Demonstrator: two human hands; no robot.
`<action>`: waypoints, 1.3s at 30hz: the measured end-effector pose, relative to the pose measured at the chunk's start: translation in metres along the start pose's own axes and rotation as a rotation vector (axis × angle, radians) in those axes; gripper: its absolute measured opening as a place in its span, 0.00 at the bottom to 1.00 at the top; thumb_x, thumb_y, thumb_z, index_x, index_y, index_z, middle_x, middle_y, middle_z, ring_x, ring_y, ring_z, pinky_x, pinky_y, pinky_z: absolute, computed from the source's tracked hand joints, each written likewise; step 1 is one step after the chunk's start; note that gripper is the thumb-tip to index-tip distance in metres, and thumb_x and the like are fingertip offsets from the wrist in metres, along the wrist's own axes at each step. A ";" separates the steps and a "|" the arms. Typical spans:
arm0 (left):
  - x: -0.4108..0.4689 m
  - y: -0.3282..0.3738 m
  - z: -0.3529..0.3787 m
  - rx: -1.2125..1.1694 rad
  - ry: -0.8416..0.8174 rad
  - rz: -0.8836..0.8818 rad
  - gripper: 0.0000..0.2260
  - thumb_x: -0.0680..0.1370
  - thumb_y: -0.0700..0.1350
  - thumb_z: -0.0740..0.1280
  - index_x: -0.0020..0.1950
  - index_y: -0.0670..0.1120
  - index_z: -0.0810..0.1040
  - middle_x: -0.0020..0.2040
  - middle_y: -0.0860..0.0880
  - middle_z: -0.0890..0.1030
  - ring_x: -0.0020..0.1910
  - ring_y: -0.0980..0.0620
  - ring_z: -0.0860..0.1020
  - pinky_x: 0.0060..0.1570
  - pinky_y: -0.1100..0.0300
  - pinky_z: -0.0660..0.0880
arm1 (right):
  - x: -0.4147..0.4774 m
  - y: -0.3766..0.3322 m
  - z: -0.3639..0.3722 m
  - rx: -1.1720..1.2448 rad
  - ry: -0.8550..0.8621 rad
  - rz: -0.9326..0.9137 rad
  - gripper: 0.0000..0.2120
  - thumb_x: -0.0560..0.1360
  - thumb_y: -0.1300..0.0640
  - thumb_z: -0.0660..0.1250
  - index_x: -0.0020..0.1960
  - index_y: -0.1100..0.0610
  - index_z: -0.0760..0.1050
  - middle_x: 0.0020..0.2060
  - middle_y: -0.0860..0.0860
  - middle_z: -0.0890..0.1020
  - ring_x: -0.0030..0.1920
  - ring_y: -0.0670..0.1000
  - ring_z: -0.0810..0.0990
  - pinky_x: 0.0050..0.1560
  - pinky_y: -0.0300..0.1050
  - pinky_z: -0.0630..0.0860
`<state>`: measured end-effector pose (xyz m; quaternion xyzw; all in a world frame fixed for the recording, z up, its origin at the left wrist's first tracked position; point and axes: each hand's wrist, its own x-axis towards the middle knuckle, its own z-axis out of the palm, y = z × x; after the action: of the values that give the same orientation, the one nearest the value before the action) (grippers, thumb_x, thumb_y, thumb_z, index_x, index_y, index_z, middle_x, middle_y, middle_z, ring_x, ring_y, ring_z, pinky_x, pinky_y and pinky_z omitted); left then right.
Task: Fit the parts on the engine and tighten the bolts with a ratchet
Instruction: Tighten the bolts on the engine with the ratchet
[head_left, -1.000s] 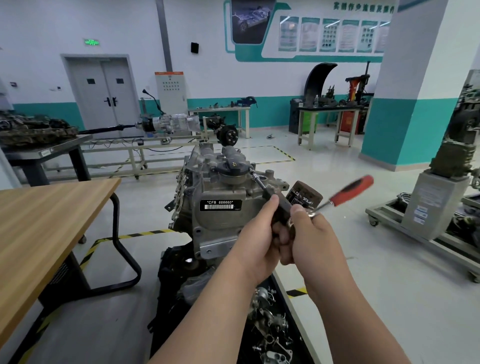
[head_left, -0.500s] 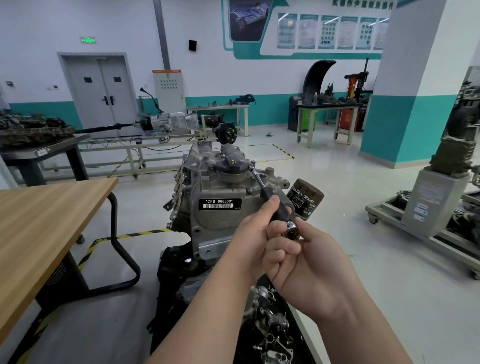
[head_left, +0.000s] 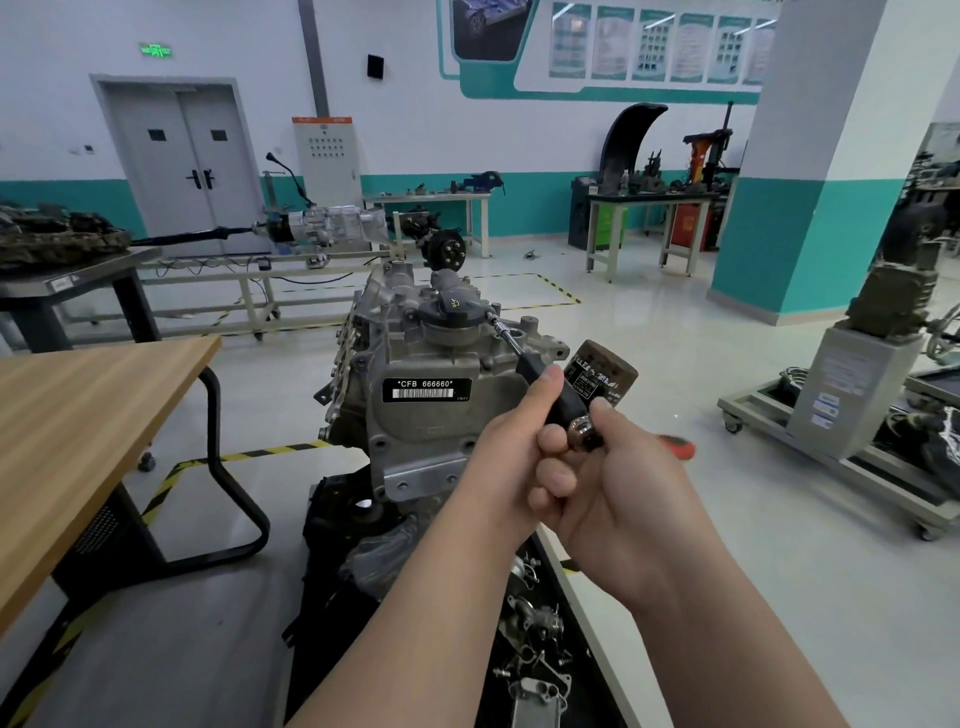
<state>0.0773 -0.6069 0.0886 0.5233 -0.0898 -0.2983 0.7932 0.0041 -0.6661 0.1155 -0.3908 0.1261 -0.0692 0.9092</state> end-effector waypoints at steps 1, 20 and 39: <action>-0.001 0.000 0.001 0.032 0.010 0.004 0.28 0.65 0.67 0.67 0.17 0.46 0.69 0.16 0.53 0.64 0.13 0.57 0.63 0.16 0.71 0.57 | 0.000 0.000 -0.002 -0.129 0.018 -0.046 0.18 0.84 0.49 0.53 0.44 0.60 0.73 0.27 0.53 0.72 0.21 0.49 0.66 0.25 0.44 0.69; -0.008 0.007 0.006 -0.102 0.010 0.033 0.21 0.78 0.59 0.63 0.53 0.42 0.84 0.48 0.46 0.79 0.51 0.49 0.74 0.56 0.58 0.71 | 0.007 -0.002 -0.001 -1.041 0.203 -0.463 0.08 0.82 0.49 0.54 0.52 0.55 0.63 0.39 0.55 0.80 0.36 0.55 0.78 0.34 0.47 0.70; -0.011 0.003 -0.005 0.059 0.057 0.028 0.30 0.77 0.59 0.63 0.18 0.47 0.67 0.15 0.50 0.64 0.11 0.55 0.63 0.14 0.71 0.55 | 0.001 0.012 0.005 -0.111 0.069 -0.112 0.23 0.83 0.50 0.56 0.33 0.58 0.75 0.24 0.53 0.70 0.18 0.49 0.62 0.23 0.42 0.65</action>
<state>0.0723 -0.5960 0.0912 0.5536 -0.0831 -0.2694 0.7836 0.0071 -0.6543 0.1095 -0.4443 0.1388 -0.1265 0.8760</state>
